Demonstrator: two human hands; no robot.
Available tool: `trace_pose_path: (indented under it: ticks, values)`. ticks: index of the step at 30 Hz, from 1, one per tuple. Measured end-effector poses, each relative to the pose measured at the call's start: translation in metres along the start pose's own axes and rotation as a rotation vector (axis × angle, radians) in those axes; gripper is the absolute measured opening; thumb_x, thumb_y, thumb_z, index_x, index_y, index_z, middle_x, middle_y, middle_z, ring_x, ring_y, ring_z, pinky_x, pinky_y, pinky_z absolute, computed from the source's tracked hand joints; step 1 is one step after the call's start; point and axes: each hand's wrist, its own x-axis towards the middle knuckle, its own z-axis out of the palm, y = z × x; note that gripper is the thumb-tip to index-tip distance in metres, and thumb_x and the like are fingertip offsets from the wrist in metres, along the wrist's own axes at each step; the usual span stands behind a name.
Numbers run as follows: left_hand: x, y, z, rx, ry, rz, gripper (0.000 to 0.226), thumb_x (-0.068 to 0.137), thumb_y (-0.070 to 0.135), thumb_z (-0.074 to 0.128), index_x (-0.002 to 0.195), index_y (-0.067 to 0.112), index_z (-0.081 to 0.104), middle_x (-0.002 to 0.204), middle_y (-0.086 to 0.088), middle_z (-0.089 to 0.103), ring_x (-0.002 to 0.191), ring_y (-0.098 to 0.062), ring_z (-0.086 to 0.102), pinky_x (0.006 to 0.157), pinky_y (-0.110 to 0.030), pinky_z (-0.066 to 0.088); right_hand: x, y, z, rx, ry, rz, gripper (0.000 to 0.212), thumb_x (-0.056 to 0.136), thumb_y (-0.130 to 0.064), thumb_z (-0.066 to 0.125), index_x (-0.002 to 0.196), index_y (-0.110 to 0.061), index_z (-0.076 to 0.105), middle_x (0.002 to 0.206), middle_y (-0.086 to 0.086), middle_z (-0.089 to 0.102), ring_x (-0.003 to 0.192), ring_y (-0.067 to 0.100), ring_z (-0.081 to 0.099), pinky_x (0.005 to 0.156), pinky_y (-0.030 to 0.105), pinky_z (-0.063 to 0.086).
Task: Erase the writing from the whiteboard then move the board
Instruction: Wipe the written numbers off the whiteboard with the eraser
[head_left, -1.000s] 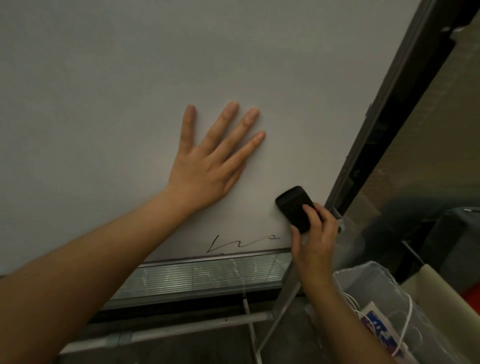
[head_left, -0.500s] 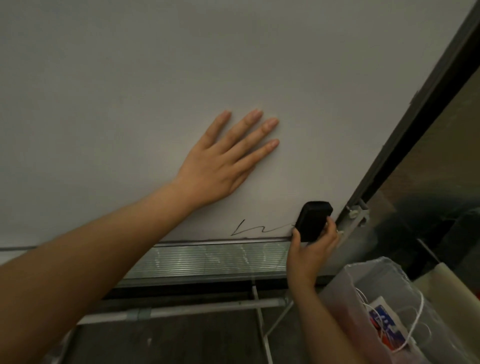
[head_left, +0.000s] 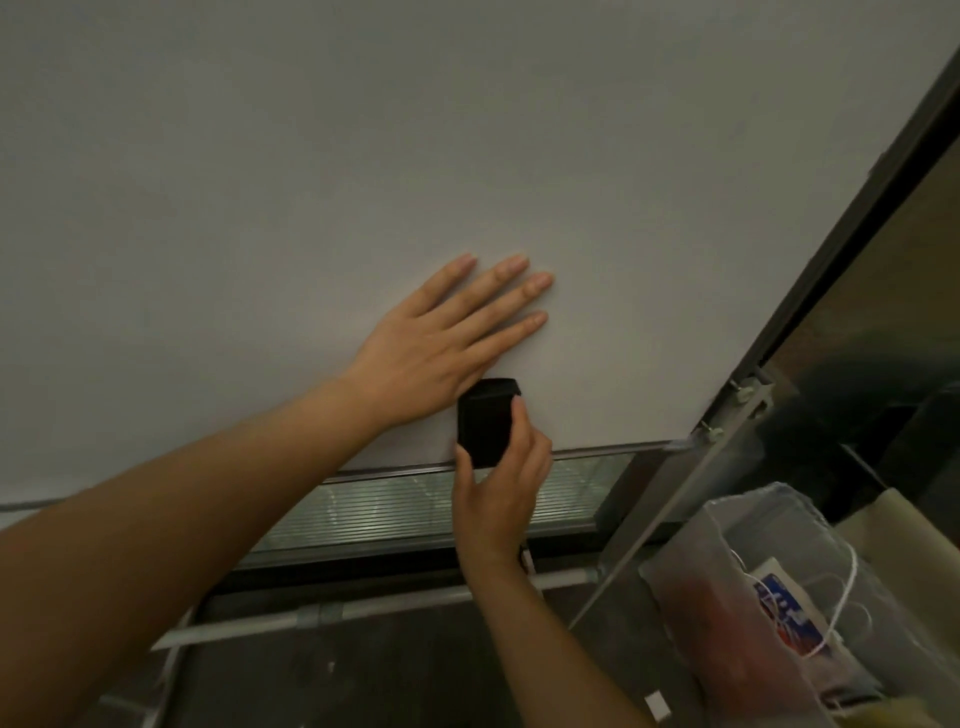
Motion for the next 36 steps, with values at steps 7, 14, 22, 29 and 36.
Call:
trace_pose_path:
  ticks: [7,14,22,29,36]
  values:
    - [0.006,0.001,0.003,-0.041,0.029,0.013,0.047,0.100,0.021,0.046,0.146,0.012,0.044,0.153,-0.009,0.036,0.142,-0.028,0.033,0.118,-0.042,0.011,0.047,0.058,-0.040,-0.038,0.148,0.104,0.086,0.075,-0.006,0.079,0.145,-0.015,0.029,0.127,0.019,0.045,0.116,0.036,0.048,0.101,0.049,0.042]
    - [0.000,-0.006,0.007,-0.044,0.003,0.016,0.047,0.101,0.019,0.041,0.146,0.012,0.043,0.154,-0.009,0.035,0.142,-0.029,0.032,0.118,-0.043,0.010,0.086,0.093,-0.070,-0.090,0.159,0.197,0.078,0.085,-0.016,0.071,0.146,-0.029,0.024,0.142,0.010,0.037,0.131,0.026,0.042,0.107,0.051,0.038]
    - [-0.006,-0.010,0.003,-0.057,0.000,0.043,0.051,0.096,0.014,0.044,0.147,0.011,0.042,0.154,-0.012,0.034,0.142,-0.031,0.032,0.118,-0.045,0.010,0.054,0.062,-0.033,-0.065,0.226,0.188,0.072,0.084,-0.009,0.072,0.144,-0.014,0.032,0.137,0.014,0.042,0.127,0.030,0.043,0.111,0.041,0.034]
    - [-0.044,-0.032,-0.011,-0.168,-0.102,0.105,0.054,0.095,0.010,0.039,0.149,0.010,0.037,0.155,-0.013,0.032,0.144,-0.029,0.028,0.119,-0.040,0.013,0.011,0.010,0.013,-0.046,0.179,0.117,0.073,0.081,-0.005,0.073,0.141,-0.012,0.032,0.128,0.023,0.044,0.117,0.032,0.043,0.099,0.023,0.029]
    - [-0.099,-0.042,-0.021,-0.157,-0.241,0.149,0.059,0.094,0.009,0.035,0.152,0.009,0.024,0.160,-0.011,0.021,0.147,-0.028,0.014,0.121,-0.041,0.005,-0.034,-0.033,0.051,-0.100,0.071,-0.049,0.078,0.079,-0.011,0.076,0.141,-0.016,0.030,0.126,0.013,0.039,0.109,0.027,0.043,0.086,0.038,0.046]
